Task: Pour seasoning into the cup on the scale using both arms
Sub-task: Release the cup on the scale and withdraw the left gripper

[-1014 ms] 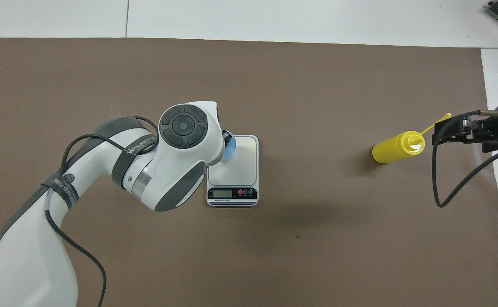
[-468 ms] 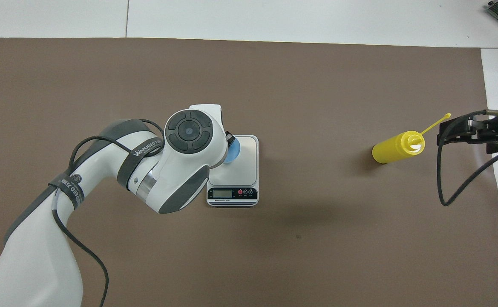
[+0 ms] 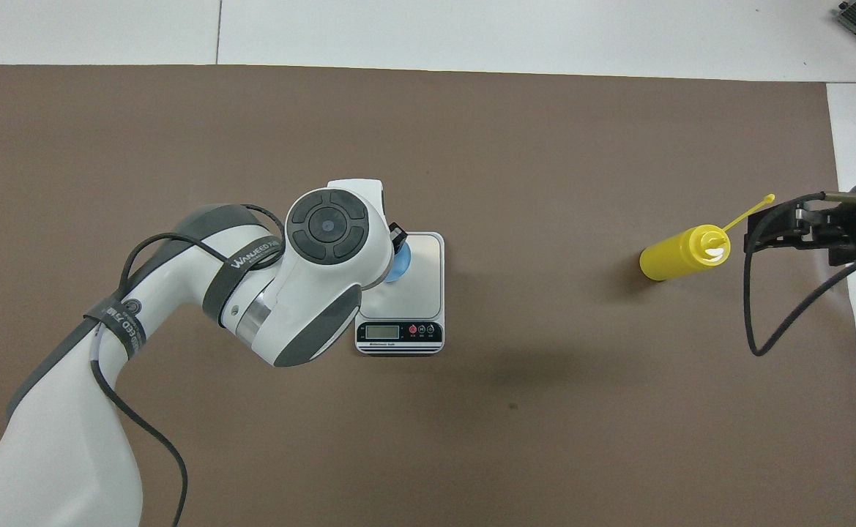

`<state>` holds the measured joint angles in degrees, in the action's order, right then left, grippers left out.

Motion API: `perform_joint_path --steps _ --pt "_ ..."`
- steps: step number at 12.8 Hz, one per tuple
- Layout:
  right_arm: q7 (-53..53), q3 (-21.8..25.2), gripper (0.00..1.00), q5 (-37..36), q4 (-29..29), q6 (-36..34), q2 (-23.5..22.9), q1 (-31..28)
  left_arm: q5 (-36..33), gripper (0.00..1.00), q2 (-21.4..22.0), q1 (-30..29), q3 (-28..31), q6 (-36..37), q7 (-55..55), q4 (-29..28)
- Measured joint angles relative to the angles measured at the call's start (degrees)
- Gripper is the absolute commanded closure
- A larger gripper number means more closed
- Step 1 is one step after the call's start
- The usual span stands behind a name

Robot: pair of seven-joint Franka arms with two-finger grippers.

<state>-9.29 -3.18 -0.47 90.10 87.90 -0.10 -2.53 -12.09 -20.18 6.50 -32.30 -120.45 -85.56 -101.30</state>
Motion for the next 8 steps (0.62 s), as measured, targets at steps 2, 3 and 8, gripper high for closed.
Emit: perform_joint_path --steps 2,3,8 --pt "4.4 0.1 0.00 1.8 1.4 1.9 0.4 -0.2 0.0 0.54 -0.4 0.0 0.1 3.3 0.0 3.2" --pt "7.7 0.1 0.00 2.7 2.5 3.3 0.8 -0.7 0.0 0.54 -0.8 -0.1 0.2 5.7 0.0 5.8" --pt "29.2 0.3 0.00 8.8 13.2 14.0 4.9 -6.9 0.0 0.54 -2.0 -0.4 0.7 17.0 1.3 17.4"
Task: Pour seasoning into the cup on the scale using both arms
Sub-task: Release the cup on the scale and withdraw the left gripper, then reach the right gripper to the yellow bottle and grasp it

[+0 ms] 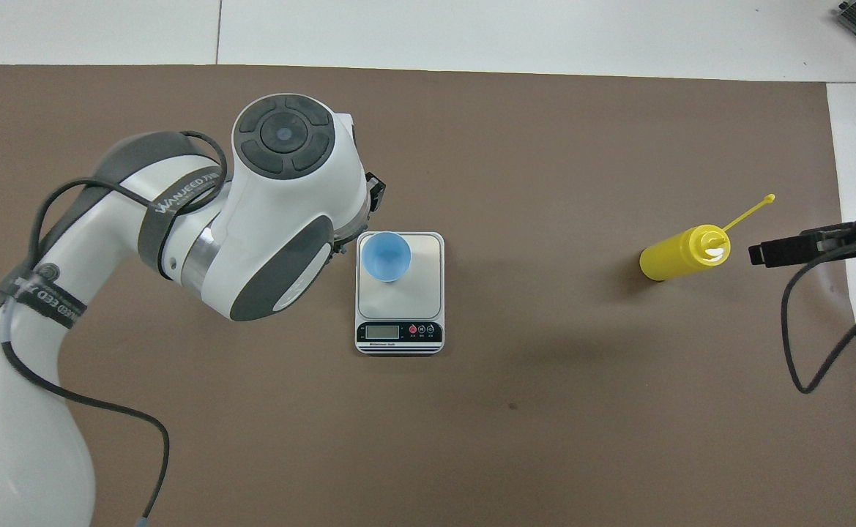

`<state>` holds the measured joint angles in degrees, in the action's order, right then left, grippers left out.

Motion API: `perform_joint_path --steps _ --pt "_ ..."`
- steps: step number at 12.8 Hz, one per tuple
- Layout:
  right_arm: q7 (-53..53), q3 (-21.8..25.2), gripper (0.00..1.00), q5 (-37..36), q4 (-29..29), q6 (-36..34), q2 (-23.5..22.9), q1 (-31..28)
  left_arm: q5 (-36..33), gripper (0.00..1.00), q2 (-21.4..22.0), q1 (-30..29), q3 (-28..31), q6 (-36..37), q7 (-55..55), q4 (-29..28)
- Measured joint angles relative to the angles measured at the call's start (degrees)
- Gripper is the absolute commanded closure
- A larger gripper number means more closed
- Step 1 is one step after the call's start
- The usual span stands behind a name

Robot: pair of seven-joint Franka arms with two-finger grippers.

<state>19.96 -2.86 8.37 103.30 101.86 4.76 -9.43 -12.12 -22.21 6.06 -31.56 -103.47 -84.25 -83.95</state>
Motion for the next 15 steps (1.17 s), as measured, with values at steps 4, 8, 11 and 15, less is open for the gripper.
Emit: perform_joint_path --steps 4,8,11,15 --pt "19.4 0.1 0.00 10.4 9.7 11.3 2.5 -4.0 0.0 0.53 -0.1 -1.6 2.3 11.7 10.3 9.7" --pt "36.9 0.3 0.00 20.7 16.2 16.1 2.6 -8.9 2.9 0.52 -0.1 -3.2 9.0 19.7 27.7 15.0" --pt "51.4 0.3 0.00 30.2 19.8 17.6 1.2 -12.3 7.5 0.51 1.2 -3.7 18.7 23.9 44.3 17.6" --pt "66.4 0.4 0.00 39.4 20.8 17.7 -3.9 -15.6 10.2 0.45 4.2 -4.3 29.8 24.8 68.9 16.4"
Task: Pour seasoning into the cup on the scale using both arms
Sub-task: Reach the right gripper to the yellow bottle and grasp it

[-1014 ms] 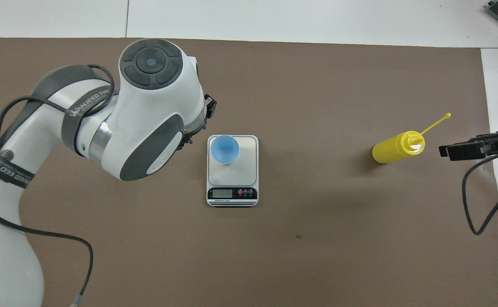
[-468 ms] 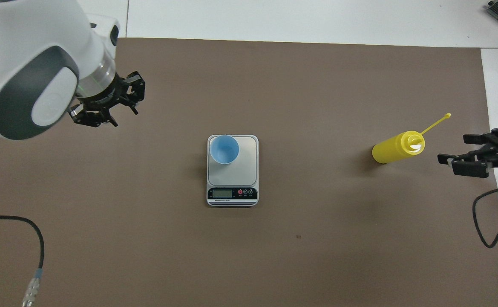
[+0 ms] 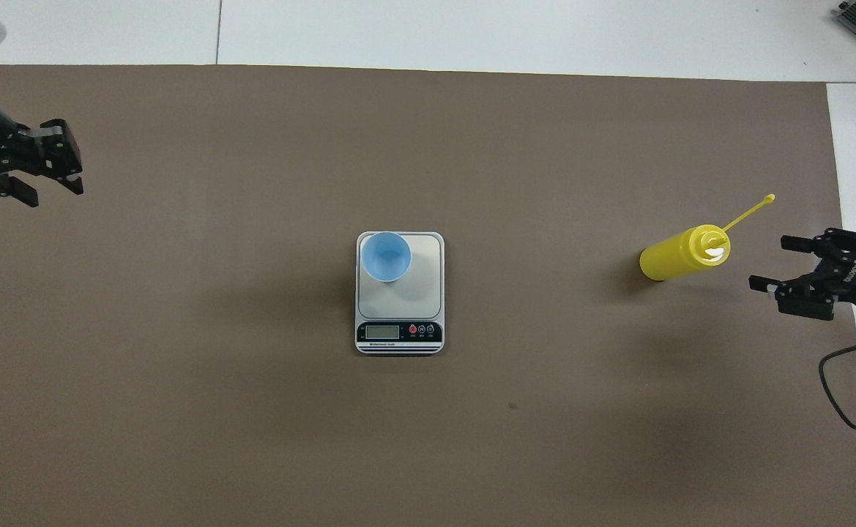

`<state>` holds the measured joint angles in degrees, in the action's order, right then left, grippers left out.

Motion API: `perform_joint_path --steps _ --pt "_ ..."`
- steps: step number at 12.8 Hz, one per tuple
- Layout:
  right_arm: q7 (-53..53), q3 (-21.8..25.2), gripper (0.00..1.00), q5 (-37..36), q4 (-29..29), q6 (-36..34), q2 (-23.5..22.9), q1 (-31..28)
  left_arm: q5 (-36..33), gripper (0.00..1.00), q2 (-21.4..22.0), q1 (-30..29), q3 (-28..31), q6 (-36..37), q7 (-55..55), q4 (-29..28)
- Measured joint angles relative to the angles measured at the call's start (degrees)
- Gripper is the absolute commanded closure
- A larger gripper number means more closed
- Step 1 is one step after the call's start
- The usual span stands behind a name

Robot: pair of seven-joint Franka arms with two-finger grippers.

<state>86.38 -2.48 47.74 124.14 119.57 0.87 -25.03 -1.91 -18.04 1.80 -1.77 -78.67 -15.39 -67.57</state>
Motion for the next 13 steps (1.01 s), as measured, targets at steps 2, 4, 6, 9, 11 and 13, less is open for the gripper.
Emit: perform_joint_path --steps 2,4,6,9,11,13 --pt "5.7 0.0 0.00 3.9 0.2 0.2 -1.9 0.0 0.3 0.45 2.0 0.0 1.8 -3.3 4.0 -4.5" --pt "11.0 0.0 0.00 8.1 0.5 0.3 -3.7 -0.1 0.5 0.44 4.5 0.0 2.0 -9.3 4.5 -11.6" --pt "16.8 0.0 0.00 11.2 0.8 0.9 -5.5 -0.1 0.5 0.39 7.5 0.0 2.0 -15.2 4.6 -19.5" --pt "24.0 0.0 0.00 15.0 1.1 2.1 -7.8 -0.1 0.5 0.24 11.0 0.0 2.0 -18.9 4.6 -26.5" --pt "28.5 -0.1 0.00 18.6 1.6 2.1 -10.1 0.0 0.5 0.09 12.1 0.1 2.0 -19.3 4.9 -27.7" --pt "29.9 -0.2 0.00 21.2 1.8 0.9 -12.0 0.0 0.5 0.00 12.4 0.1 1.9 -19.4 5.5 -28.0"
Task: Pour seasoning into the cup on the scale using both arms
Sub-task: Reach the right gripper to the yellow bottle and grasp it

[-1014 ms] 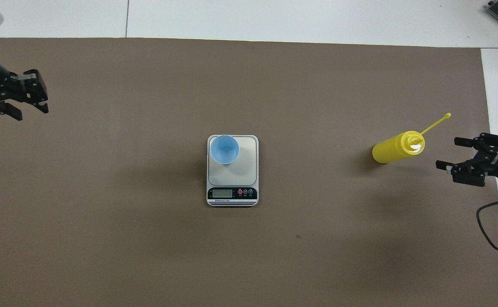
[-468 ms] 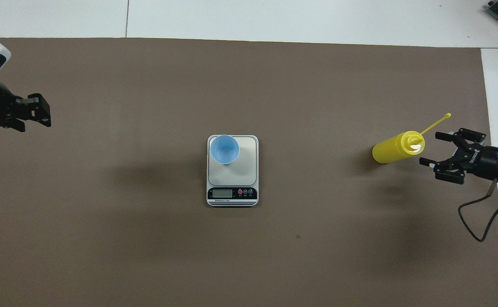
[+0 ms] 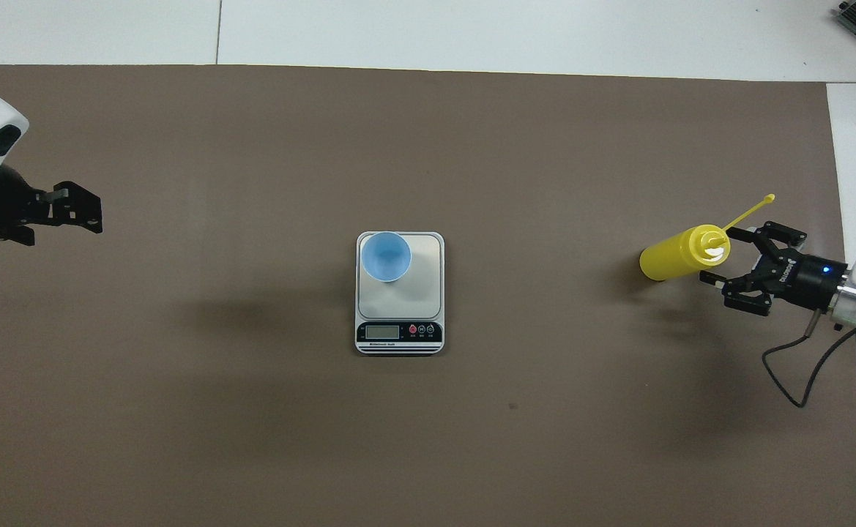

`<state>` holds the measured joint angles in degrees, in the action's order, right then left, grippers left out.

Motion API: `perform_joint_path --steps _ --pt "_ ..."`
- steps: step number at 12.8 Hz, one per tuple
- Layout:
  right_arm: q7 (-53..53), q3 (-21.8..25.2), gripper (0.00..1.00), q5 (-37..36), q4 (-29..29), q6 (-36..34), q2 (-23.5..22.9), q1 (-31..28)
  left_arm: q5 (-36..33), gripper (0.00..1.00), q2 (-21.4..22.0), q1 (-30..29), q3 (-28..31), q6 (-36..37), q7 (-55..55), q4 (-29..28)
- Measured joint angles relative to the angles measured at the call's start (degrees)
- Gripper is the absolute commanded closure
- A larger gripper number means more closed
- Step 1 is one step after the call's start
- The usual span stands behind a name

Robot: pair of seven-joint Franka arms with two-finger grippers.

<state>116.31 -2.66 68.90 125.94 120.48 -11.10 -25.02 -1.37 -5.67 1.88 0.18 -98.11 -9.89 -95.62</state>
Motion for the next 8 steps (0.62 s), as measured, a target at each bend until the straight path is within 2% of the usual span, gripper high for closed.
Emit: perform_joint_path --steps 3,8 --pt "3.0 -0.2 0.00 3.0 0.1 -2.8 -3.1 0.2 0.0 0.00 0.2 0.0 -0.3 0.0 0.2 -0.1" --pt "3.5 -0.5 0.00 5.6 -0.2 -3.0 -3.7 4.0 0.0 0.00 4.1 0.1 -0.4 1.6 0.2 0.4"
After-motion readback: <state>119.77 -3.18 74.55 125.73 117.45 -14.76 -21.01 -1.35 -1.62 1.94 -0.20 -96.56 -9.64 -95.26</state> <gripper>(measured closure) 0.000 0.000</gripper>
